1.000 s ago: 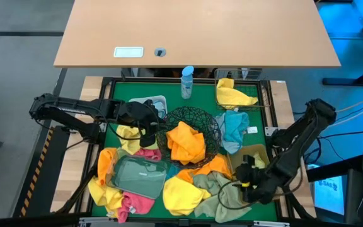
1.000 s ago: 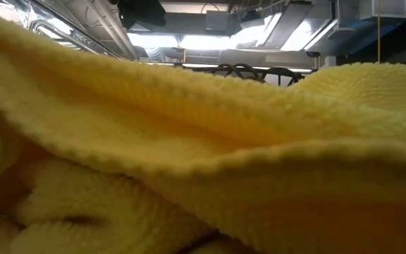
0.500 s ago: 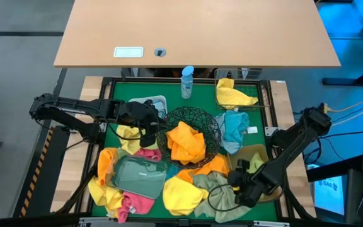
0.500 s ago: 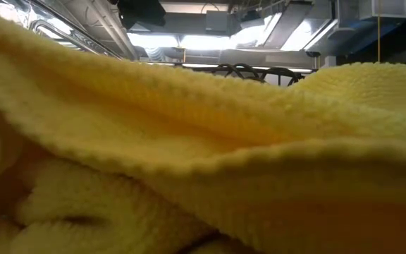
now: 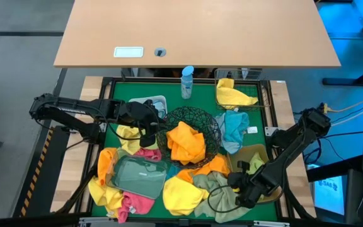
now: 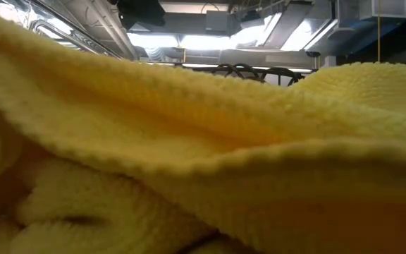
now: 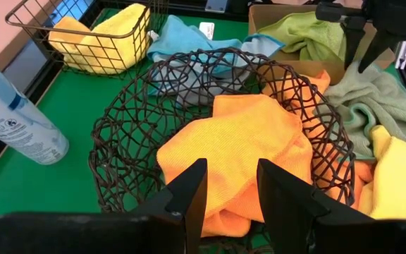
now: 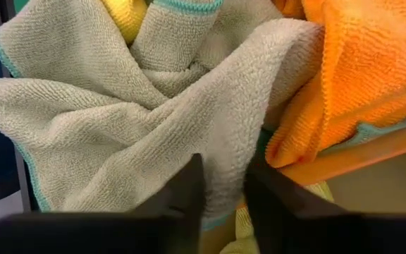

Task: Sort microfiber towel by color & place in baskets
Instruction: Put the light green microfiber towel into the yellow bin

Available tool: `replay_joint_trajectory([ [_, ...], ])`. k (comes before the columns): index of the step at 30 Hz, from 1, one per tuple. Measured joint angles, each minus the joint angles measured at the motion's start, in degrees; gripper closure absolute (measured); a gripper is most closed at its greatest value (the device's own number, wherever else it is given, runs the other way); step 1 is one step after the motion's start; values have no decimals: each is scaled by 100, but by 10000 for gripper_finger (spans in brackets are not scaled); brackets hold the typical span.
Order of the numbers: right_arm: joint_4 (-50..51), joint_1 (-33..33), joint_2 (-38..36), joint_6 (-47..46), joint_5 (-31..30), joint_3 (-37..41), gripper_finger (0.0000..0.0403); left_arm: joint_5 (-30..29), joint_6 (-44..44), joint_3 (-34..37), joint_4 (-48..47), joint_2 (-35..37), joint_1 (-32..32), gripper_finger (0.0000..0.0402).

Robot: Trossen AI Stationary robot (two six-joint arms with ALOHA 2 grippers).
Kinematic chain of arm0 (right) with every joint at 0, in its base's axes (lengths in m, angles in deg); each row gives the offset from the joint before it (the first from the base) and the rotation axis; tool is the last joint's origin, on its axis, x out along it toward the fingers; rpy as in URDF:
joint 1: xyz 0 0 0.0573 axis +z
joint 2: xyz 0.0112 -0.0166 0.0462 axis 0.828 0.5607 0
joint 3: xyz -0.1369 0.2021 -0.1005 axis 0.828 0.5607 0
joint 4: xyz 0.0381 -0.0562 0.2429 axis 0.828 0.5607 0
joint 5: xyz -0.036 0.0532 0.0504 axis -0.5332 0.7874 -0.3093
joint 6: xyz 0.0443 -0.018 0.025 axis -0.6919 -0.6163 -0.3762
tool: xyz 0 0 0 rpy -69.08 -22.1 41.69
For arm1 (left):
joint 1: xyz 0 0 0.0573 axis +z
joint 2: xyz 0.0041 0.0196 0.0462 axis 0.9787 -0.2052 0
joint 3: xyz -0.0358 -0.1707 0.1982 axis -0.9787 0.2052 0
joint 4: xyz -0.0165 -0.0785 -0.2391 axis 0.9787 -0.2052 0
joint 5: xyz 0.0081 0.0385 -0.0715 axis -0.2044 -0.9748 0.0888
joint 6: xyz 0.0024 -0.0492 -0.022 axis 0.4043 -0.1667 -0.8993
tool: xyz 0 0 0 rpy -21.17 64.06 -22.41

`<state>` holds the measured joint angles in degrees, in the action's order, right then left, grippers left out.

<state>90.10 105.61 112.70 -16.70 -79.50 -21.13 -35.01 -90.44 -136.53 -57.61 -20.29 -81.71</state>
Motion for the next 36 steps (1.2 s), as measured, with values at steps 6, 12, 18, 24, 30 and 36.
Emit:
replay_joint_trajectory([
  [6, -45, 0, -33, 37, 3, 0, 386, 0, 0, 0, 1, 0, 0, 283],
  [12, 454, -72, -418, 59, 56, -391, 397, 0, 0, 0, 2, 0, 0, 283],
  [18, 1841, -66, -845, 65, -455, -1259, 397, 0, 0, 0, 2, 0, -1, 283],
  [24, 3102, -63, -1053, 66, -1004, -2349, 397, 0, 0, 0, 2, 0, -2, 283],
  [30, 4086, -63, -1111, 215, -1444, -3408, 398, 0, 0, 0, 4, 0, -1, 283],
  [36, 4739, -63, -1113, 225, -1529, -4329, 400, 0, 1, 0, 4, 0, -2, 283],
])
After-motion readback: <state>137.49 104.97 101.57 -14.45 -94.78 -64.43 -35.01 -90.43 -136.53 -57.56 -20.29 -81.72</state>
